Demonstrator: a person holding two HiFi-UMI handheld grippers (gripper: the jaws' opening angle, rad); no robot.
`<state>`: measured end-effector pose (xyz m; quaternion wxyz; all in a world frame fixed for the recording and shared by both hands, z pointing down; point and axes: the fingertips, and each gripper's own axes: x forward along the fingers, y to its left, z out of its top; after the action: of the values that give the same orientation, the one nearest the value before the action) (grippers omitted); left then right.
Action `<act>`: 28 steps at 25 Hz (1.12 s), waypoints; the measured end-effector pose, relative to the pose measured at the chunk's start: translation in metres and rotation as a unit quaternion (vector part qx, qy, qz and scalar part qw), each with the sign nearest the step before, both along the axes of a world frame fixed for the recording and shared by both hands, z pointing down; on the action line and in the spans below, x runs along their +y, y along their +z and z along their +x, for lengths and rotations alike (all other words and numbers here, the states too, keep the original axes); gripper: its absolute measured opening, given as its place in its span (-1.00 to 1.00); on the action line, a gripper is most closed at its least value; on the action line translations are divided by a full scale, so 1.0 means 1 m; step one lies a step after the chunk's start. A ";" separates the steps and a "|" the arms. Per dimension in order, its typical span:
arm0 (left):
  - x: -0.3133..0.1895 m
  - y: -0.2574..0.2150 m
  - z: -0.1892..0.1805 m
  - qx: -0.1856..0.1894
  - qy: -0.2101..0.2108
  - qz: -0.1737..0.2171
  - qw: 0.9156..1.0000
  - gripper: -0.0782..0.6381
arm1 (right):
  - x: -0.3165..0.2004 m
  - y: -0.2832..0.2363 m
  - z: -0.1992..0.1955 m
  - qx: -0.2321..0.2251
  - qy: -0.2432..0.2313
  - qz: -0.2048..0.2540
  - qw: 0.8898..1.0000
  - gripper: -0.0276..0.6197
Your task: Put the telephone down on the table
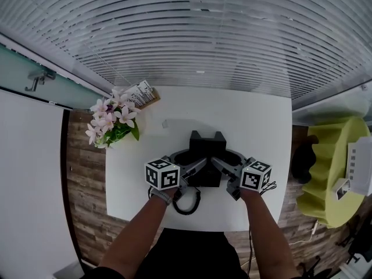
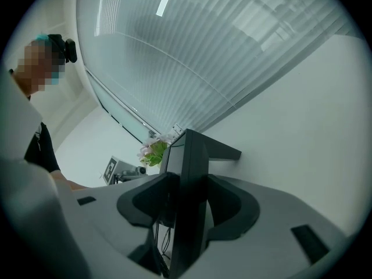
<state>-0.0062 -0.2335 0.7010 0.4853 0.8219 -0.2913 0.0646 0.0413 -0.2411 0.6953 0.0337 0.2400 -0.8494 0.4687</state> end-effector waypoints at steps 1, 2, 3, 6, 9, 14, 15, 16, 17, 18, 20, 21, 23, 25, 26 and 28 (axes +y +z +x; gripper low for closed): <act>-0.001 -0.002 0.000 0.001 0.001 0.002 1.000 -0.08 | 0.000 0.000 0.000 -0.004 0.001 -0.002 1.000 -0.23; -0.002 -0.003 0.000 0.002 0.002 0.002 1.000 -0.08 | 0.000 0.001 0.000 -0.007 0.001 -0.004 1.000 -0.23; -0.002 -0.003 0.000 0.003 0.003 0.001 1.000 -0.08 | 0.000 0.001 0.000 -0.010 0.001 -0.006 1.000 -0.23; 0.000 0.000 0.000 0.006 0.009 -0.005 1.000 -0.08 | 0.000 0.000 0.000 -0.015 -0.003 -0.006 1.000 -0.23; 0.000 0.000 0.001 0.002 0.014 -0.004 1.000 -0.08 | 0.000 0.000 -0.001 -0.008 -0.011 0.001 1.000 -0.23; -0.003 -0.002 -0.006 -0.046 0.016 0.038 0.998 -0.06 | -0.006 -0.003 0.002 0.021 -0.005 0.009 1.000 -0.18; -0.006 -0.004 -0.009 -0.057 0.014 0.048 0.997 -0.05 | -0.008 -0.005 0.005 0.026 0.000 0.012 1.000 -0.16; -0.008 -0.007 -0.011 -0.066 0.012 0.056 0.996 -0.02 | -0.011 -0.006 0.008 0.033 0.006 0.015 0.999 -0.14; -0.011 -0.009 -0.014 -0.075 0.011 0.063 0.995 -0.01 | -0.012 -0.007 0.011 0.041 0.010 0.019 0.999 -0.13; -0.013 -0.012 -0.017 -0.083 0.011 0.071 0.994 0.00 | -0.014 -0.008 0.014 0.050 0.014 0.024 0.998 -0.11; -0.016 -0.020 -0.022 -0.098 0.010 0.086 0.991 0.01 | -0.015 -0.013 0.020 0.068 0.020 0.038 0.997 -0.10; -0.017 -0.024 -0.024 -0.104 0.009 0.094 0.990 0.01 | -0.016 -0.016 0.022 0.076 0.022 0.045 0.996 -0.10; -0.018 -0.035 -0.028 -0.114 0.007 0.109 0.987 0.01 | -0.016 -0.023 0.026 0.090 0.024 0.060 0.994 -0.10; -0.018 -0.046 -0.030 -0.121 0.007 0.124 0.985 0.01 | -0.015 -0.033 0.028 0.106 0.027 0.081 0.991 -0.10; -0.017 -0.052 -0.031 -0.124 0.008 0.132 0.983 0.01 | -0.015 -0.039 0.028 0.115 0.028 0.093 0.989 -0.10; -0.015 -0.067 -0.031 -0.130 0.011 0.150 0.980 0.01 | -0.012 -0.053 0.026 0.129 0.025 0.120 0.984 -0.11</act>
<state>-0.0375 -0.2490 0.6341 0.3138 0.8730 -0.3492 0.1322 0.0675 -0.2529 0.6422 0.1024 0.3223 -0.8819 0.3286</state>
